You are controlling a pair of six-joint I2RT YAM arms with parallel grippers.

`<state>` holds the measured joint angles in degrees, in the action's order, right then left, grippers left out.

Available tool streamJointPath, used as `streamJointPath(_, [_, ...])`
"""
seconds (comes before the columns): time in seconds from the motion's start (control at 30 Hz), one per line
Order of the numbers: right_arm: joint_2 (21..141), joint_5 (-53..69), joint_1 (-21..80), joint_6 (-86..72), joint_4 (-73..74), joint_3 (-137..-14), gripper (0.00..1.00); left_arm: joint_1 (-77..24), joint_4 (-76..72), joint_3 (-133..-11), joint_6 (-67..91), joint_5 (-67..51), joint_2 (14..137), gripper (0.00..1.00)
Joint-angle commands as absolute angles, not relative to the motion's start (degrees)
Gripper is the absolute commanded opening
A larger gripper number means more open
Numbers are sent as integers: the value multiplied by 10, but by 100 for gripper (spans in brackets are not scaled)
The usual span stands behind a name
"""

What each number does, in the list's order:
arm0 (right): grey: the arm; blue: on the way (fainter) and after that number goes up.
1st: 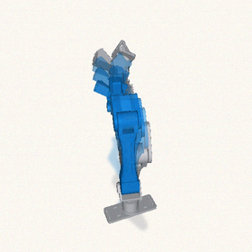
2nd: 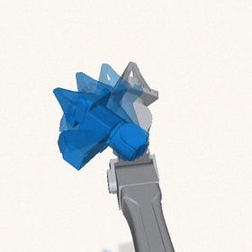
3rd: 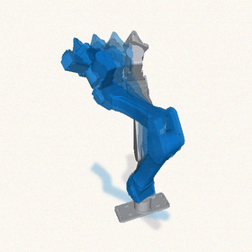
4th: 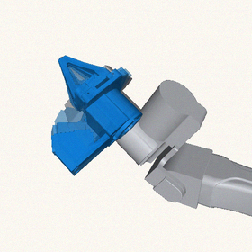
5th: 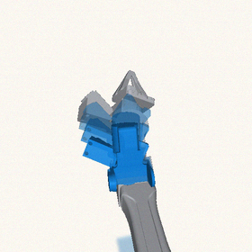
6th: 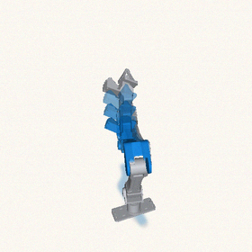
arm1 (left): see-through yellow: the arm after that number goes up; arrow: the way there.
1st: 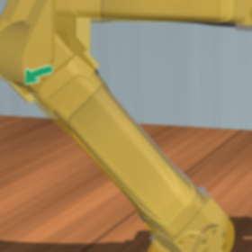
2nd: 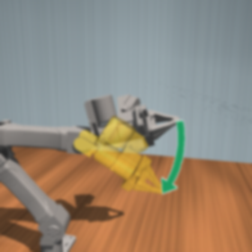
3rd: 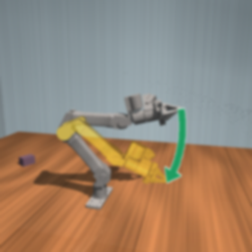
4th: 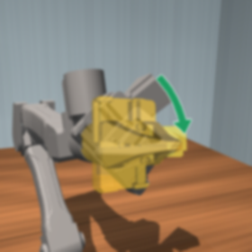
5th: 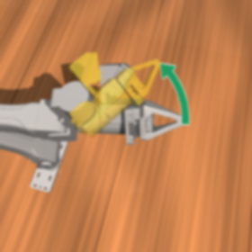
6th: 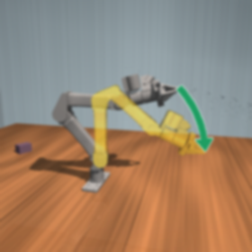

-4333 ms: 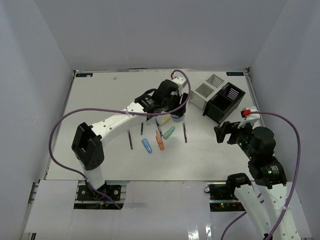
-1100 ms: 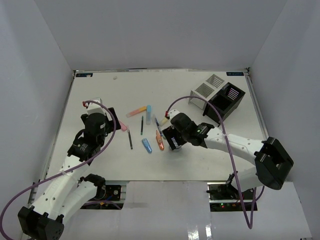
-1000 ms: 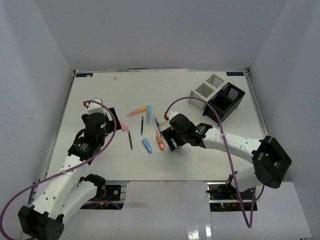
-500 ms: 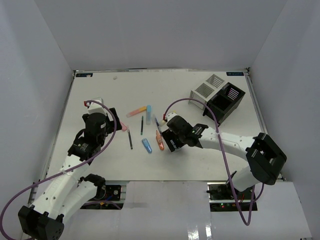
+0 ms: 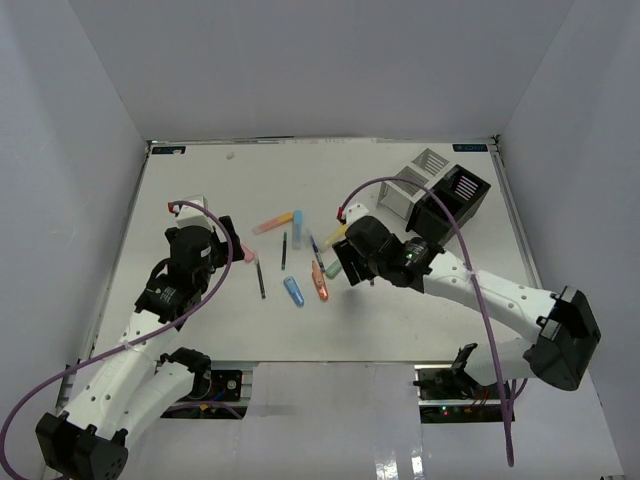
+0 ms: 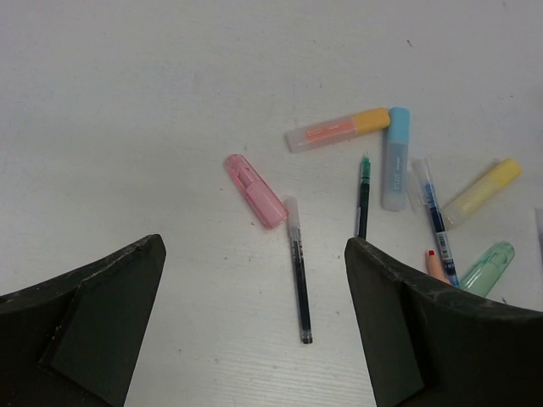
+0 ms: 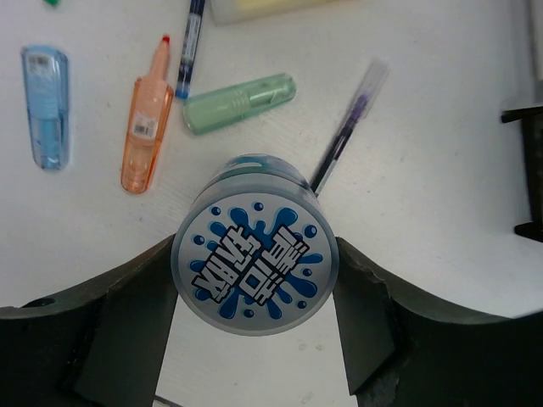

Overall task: Sort the stationery into containers
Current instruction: Pick up the stationery from the center of the board, then place the stationery in the storage box.

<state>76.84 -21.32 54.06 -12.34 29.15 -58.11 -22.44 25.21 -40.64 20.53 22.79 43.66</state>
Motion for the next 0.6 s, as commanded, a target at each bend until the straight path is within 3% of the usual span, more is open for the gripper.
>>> streamJointPath(0.0, [722,-273,517,-101,317,-663,25,-221,244,-406,201,217,429,98])
streamJointPath(0.33, [779,-193,195,-53,353,-862,21,-222,243,-407,201,201,432,98])
streamJointPath(0.57, [918,-163,70,-44,400,-1007,19,-222,243,-407,200,189,425,98])
